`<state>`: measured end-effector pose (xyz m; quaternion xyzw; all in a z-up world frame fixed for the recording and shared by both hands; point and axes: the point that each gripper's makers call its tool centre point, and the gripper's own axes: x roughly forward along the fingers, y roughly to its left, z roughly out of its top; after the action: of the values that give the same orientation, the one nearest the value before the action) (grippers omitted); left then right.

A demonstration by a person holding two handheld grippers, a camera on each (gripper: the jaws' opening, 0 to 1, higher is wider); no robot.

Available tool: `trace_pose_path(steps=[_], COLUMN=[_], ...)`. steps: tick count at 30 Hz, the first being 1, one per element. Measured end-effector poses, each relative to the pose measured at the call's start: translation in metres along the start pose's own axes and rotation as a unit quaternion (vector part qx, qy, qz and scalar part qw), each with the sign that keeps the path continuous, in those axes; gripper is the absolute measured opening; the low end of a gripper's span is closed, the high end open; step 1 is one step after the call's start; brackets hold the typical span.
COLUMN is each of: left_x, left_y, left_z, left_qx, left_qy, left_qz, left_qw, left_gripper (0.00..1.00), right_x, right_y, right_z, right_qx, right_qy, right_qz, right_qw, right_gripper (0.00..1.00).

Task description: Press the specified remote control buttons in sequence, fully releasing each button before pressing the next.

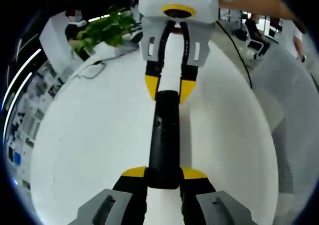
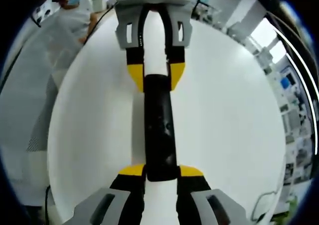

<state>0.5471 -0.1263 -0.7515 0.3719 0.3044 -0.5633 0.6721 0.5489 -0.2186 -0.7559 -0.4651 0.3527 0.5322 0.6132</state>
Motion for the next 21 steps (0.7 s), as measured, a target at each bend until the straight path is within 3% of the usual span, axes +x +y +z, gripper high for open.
trace_pose_path(steps=[14,21], left_x=[0.011,0.019], left_y=[0.040,0.051], left_z=[0.000,-0.004], left_qx=[0.004,0.004], left_qy=[0.004,0.009], left_qz=[0.013,0.014], left_qw=[0.9999,0.9999], left_gripper=[0.23,0.23], right_x=[0.009,0.017], right_y=[-0.038,-0.049], right_z=[-0.005,-0.008], right_qx=[-0.002,-0.004], right_qy=[-0.001,-0.001], right_qz=[-0.015,-0.018], right_qw=[0.9999,0.9998], right_gripper=[0.20,0.20])
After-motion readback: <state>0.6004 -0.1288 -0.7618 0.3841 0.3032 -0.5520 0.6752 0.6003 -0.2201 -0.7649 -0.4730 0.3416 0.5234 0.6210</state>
